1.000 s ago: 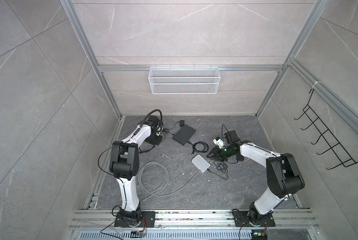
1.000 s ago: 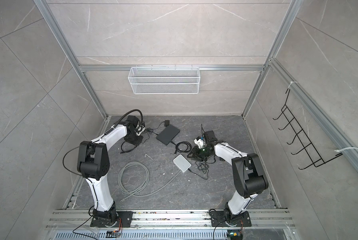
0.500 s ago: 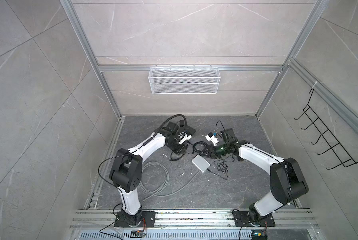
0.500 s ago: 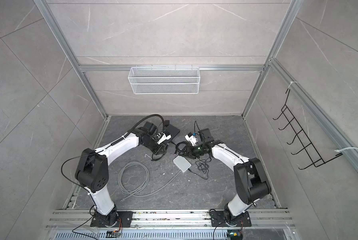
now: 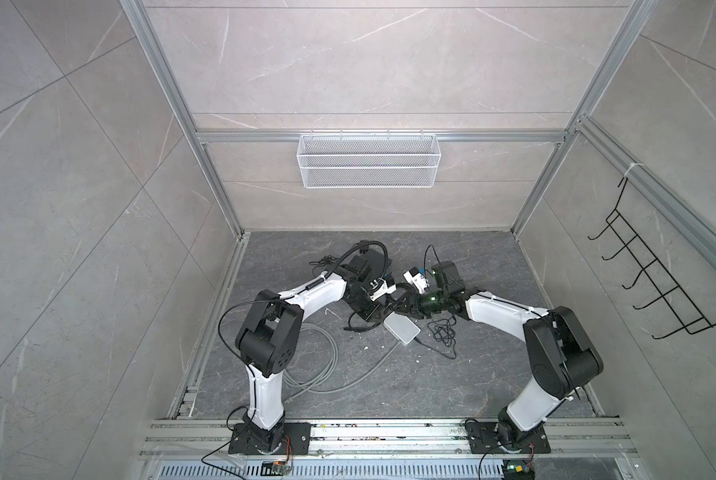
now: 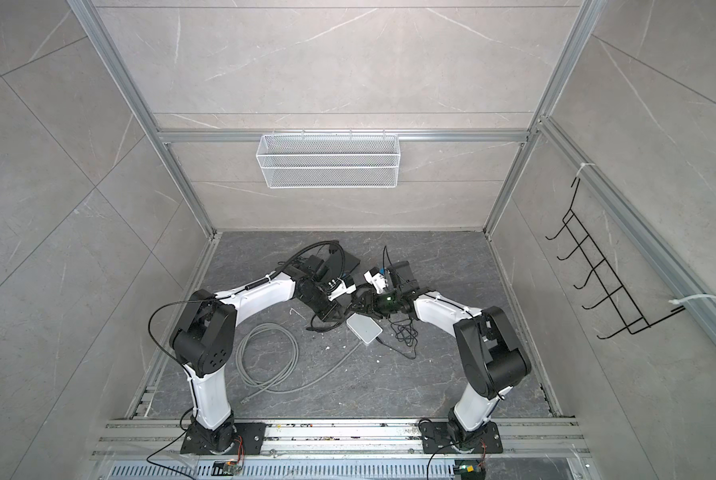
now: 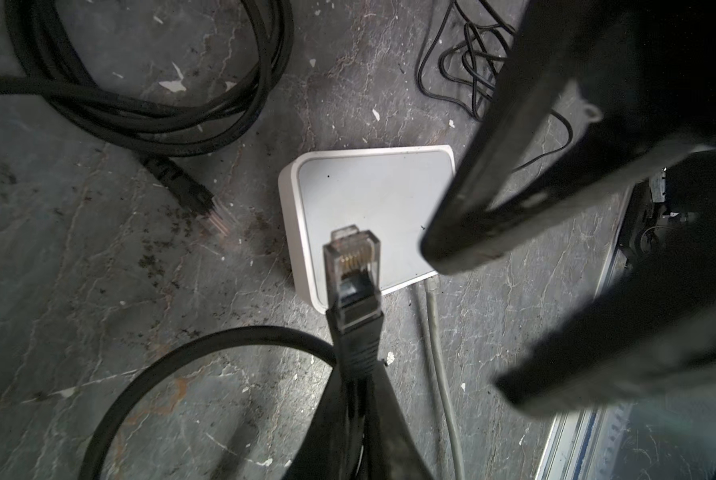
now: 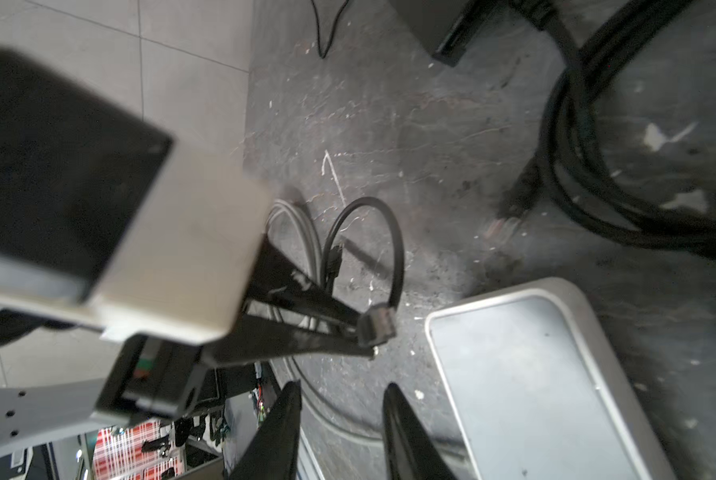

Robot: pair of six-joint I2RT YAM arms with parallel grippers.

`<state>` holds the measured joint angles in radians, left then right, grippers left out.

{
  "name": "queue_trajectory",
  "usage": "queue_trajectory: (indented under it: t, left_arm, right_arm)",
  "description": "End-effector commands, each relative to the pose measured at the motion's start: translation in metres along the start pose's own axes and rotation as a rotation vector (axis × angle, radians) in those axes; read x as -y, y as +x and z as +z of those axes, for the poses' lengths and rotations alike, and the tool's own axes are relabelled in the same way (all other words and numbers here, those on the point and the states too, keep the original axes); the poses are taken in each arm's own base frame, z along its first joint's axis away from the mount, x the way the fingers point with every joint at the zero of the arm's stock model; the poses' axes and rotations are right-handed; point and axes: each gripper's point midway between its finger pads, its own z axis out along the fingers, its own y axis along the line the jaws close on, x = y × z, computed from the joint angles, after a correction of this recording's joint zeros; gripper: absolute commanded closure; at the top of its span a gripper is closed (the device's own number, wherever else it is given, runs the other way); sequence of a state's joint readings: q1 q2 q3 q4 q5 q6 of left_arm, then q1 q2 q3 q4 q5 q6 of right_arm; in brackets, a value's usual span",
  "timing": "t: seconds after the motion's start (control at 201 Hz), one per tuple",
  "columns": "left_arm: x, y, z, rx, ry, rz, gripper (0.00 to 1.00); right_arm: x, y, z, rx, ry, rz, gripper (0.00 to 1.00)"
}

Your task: Insert the plug into the switch port

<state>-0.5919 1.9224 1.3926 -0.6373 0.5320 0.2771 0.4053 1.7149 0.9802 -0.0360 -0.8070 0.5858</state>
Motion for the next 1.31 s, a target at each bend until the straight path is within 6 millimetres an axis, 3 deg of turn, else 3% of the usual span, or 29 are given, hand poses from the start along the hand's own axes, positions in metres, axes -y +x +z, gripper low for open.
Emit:
queue_trajectory:
  t: [0.0,0.557,0.791,0.941,0.985,1.095,1.304]
  left_arm:
    - [0.005,-0.004,0.003,0.016,0.034,0.001,0.87]
    - [0.007,-0.003,0.004,0.021,0.038,0.002,0.87]
    - [0.004,-0.003,0.005,0.024,0.022,-0.004,0.87]
    - [-0.004,-0.003,0.003,0.034,-0.030,-0.016,0.86]
    - [-0.005,-0.004,0.002,0.044,-0.039,-0.017,0.83]
    - [-0.012,-0.006,-0.003,0.074,-0.102,-0.049,0.64]
    - [-0.001,-0.010,-0.008,0.219,-0.156,-0.054,0.54]
  right_arm:
    - [0.012,-0.010,0.007,0.039,0.034,0.014,0.64]
    - [0.017,-0.025,0.020,0.040,0.023,0.018,0.68]
    - [0.013,-0.020,0.020,0.020,-0.005,0.022,0.82]
    - [0.015,-0.005,0.016,-0.004,-0.003,0.045,0.90]
    - [0.015,-0.001,0.014,-0.008,0.001,0.058,0.90]
    - [0.016,0.004,0.012,-0.001,-0.005,0.118,0.91]
    - [0.022,0.013,0.012,0.021,-0.005,0.253,0.90]
